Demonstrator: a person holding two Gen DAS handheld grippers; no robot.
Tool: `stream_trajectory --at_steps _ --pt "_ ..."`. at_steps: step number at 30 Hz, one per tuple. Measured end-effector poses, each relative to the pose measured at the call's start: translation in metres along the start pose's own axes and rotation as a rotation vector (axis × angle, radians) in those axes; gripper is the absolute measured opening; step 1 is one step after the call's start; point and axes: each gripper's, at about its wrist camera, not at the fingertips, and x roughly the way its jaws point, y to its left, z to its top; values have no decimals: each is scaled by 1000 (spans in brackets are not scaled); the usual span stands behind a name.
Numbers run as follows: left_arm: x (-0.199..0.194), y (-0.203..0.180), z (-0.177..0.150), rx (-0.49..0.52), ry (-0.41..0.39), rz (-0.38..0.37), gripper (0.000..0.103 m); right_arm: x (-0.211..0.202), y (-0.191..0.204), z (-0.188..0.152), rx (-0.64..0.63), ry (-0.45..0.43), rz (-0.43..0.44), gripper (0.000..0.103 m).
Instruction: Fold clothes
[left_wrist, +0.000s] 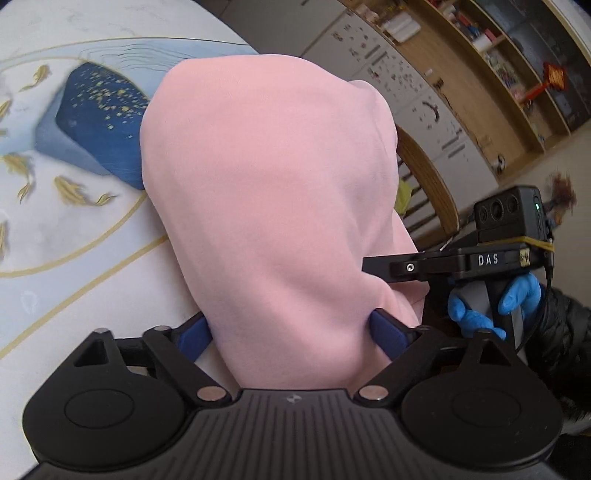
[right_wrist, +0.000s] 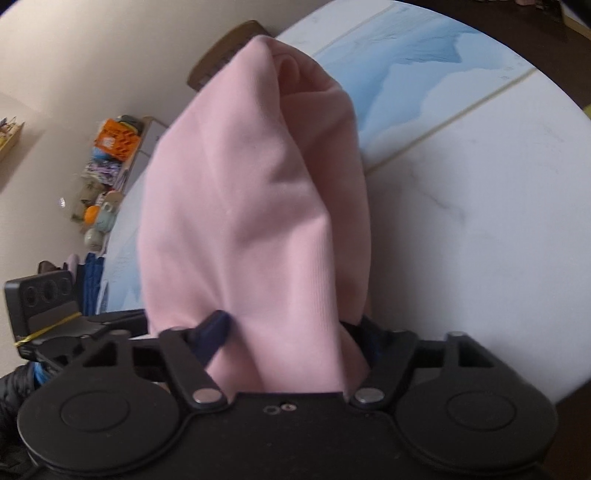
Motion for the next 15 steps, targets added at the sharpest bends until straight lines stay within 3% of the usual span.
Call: stream_trajectory --at_steps 6,9,15 --pt "-4 1 5 -59 -62 32 75 -3 14 18 -66 -11 16 103" --pt "-11 12 17 -125 -131 60 74 5 20 44 -99 -20 48 103" --pt "-31 38 82 -139 -254 196 74 55 38 122 -176 -4 148 103"
